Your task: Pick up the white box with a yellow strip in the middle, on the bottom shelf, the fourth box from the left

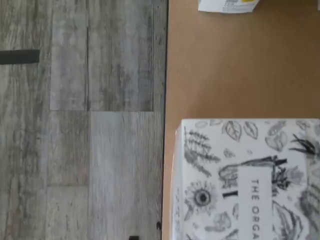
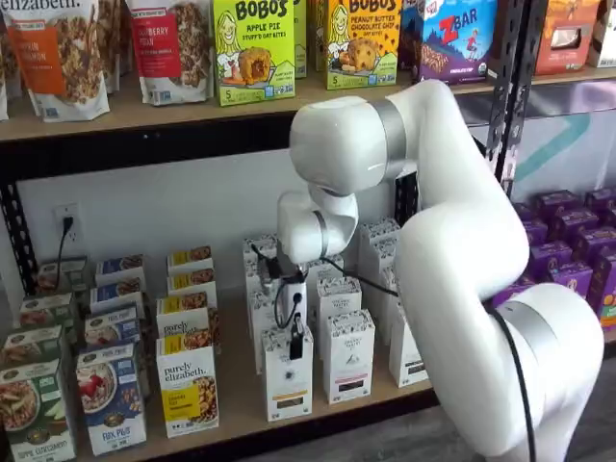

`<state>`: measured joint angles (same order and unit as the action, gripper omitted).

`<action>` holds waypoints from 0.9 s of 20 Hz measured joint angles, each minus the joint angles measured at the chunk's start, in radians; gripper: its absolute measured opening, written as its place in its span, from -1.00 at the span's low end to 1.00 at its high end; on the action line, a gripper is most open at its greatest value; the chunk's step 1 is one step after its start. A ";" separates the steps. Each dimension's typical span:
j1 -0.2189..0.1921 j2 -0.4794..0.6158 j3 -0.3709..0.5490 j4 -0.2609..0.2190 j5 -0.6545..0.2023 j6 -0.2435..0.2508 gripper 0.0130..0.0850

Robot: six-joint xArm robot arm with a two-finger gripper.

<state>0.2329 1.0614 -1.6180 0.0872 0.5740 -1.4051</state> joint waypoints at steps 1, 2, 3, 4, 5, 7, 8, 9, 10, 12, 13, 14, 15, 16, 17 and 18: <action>0.002 0.006 -0.004 0.000 -0.003 0.001 1.00; 0.003 0.011 -0.007 0.000 -0.005 0.003 1.00; 0.004 0.018 -0.012 -0.002 -0.008 0.006 1.00; 0.006 0.025 -0.017 -0.005 -0.015 0.010 1.00; 0.007 0.031 -0.021 -0.008 -0.021 0.013 1.00; 0.008 0.043 -0.032 -0.012 -0.025 0.018 1.00; 0.008 0.048 -0.038 -0.013 -0.023 0.019 1.00; 0.008 0.052 -0.044 -0.013 -0.019 0.019 1.00; 0.008 0.057 -0.049 -0.011 -0.018 0.018 1.00; 0.008 0.064 -0.054 -0.006 -0.023 0.013 1.00; 0.008 0.066 -0.056 -0.005 -0.022 0.013 1.00; 0.008 0.068 -0.060 0.000 -0.019 0.008 0.89; 0.008 0.070 -0.063 0.002 -0.016 0.006 0.78; 0.008 0.071 -0.065 0.003 -0.014 0.005 0.78; 0.008 0.074 -0.069 0.002 -0.010 0.006 0.67; 0.008 0.075 -0.072 0.001 -0.008 0.007 0.67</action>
<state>0.2409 1.1368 -1.6896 0.0885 0.5663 -1.3978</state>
